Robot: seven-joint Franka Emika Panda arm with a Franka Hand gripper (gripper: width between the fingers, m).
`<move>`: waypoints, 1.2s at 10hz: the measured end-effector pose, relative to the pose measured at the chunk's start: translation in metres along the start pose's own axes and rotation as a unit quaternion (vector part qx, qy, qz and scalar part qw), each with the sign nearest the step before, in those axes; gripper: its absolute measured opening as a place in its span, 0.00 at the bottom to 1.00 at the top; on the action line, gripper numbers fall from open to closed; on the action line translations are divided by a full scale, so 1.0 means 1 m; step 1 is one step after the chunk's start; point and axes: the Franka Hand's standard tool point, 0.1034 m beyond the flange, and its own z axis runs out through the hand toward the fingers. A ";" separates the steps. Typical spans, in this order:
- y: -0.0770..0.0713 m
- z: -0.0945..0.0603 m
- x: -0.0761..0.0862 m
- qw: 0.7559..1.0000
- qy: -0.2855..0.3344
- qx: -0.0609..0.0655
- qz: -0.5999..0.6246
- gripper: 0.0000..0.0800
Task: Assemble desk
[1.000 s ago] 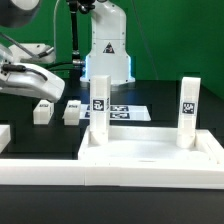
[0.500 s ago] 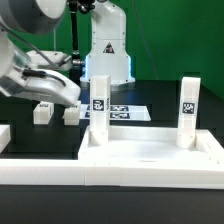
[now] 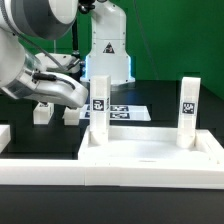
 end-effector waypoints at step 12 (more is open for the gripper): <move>-0.008 0.037 0.003 1.000 -0.006 -0.018 0.003 0.81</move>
Offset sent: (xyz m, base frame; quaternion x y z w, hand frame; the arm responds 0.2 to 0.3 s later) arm -0.0204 0.0340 0.0018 -0.0297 -0.0014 0.0323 0.9990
